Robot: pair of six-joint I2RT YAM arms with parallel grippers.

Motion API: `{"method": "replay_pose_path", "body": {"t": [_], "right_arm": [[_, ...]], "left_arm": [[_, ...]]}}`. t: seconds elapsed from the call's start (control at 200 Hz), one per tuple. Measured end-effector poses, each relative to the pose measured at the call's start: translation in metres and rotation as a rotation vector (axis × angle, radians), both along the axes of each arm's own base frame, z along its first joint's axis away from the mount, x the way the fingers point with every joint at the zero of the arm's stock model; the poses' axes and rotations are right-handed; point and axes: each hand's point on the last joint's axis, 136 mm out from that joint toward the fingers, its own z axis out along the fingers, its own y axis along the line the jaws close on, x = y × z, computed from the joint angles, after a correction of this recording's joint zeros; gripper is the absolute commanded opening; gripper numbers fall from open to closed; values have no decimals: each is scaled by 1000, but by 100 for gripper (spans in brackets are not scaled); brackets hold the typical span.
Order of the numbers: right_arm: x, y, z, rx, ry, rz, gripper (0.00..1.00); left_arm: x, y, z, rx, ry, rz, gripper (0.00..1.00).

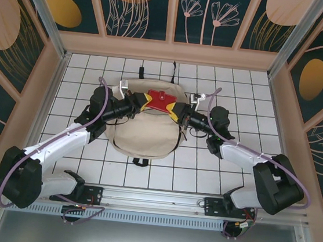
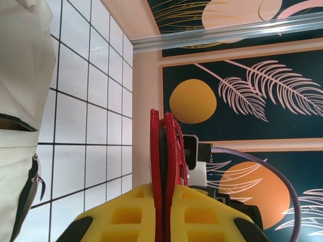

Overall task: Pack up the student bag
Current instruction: Pass the card holder, then place the card holder in the student bag.

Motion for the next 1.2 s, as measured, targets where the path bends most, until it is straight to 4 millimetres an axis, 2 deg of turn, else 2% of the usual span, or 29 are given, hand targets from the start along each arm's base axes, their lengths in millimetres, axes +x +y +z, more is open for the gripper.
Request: {"method": "replay_pose_path", "body": {"t": [0.04,0.08,0.115,0.175,0.265,0.38,0.51,0.746,0.906,1.196], "right_arm": [[0,0,0,-2,-1,-5,2],[1,0,0,-6,-3,-9,0],[1,-1,-1,-10,-3,-15,0],[4,-1,-5,-31,2,-31,0],[12,-1,-17,-94,24,-60,0],[18,-4,-34,-180,54,-92,0],[16,-7,-60,-266,106,-95,0],[-7,-4,-95,-399,141,-25,0],[-16,-1,-110,-423,163,-4,0],[-2,4,-127,-420,189,-38,0]], "left_arm": [[0,0,1,-2,-3,1,26],[1,1,1,-1,-4,2,50],[0,1,-1,7,-4,3,64],[0,3,-5,30,4,12,75],[0,12,-20,112,19,51,83],[2,32,-42,245,37,134,86],[-2,59,-58,377,30,227,89],[-15,95,-92,539,47,329,91],[-17,103,-103,596,56,343,92],[-17,103,-109,621,58,328,92]]}}
